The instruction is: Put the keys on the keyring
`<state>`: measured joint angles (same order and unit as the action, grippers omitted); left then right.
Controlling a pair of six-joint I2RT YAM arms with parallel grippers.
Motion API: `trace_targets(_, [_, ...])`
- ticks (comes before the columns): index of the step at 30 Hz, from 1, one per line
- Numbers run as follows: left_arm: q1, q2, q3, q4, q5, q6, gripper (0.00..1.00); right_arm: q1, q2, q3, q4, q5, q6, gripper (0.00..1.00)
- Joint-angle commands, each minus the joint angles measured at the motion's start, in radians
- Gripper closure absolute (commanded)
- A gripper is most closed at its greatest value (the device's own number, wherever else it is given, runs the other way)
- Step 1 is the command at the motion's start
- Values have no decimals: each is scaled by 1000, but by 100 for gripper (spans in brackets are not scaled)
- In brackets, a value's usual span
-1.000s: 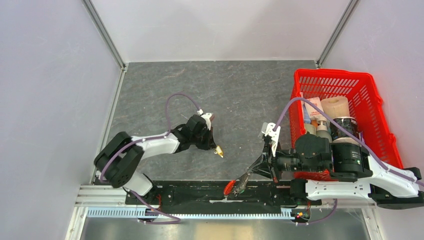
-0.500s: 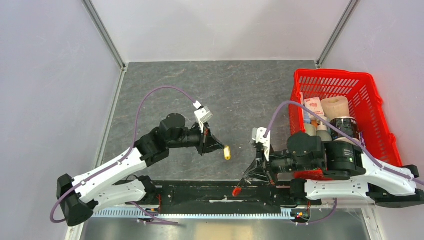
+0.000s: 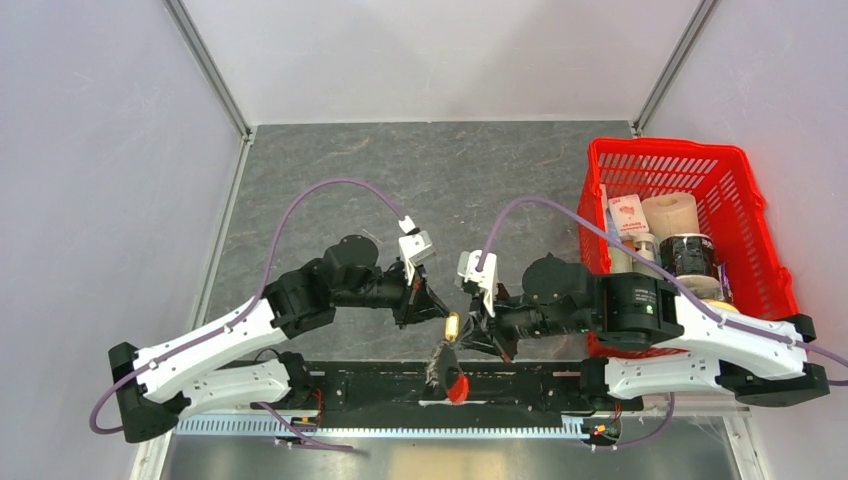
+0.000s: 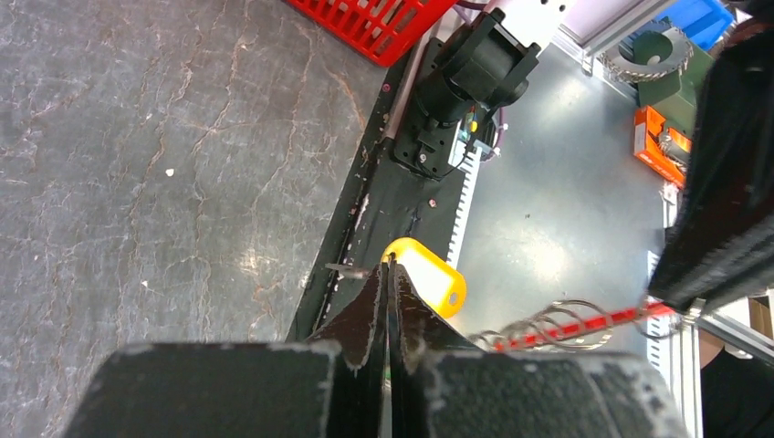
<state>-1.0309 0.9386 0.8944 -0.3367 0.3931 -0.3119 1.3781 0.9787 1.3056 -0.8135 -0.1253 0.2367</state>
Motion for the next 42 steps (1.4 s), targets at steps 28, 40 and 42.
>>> trace_targets(28, [-6,-159,73,24,88,7,98,-7,-42,39,104,-51,56,100])
trace_targets(40, [-6,-223,26,146,216,14,98,-7,-30,81,166,18,170,100])
trace_targets(42, [-5,-240,22,155,229,20,98,-7,-38,85,175,21,187,100])
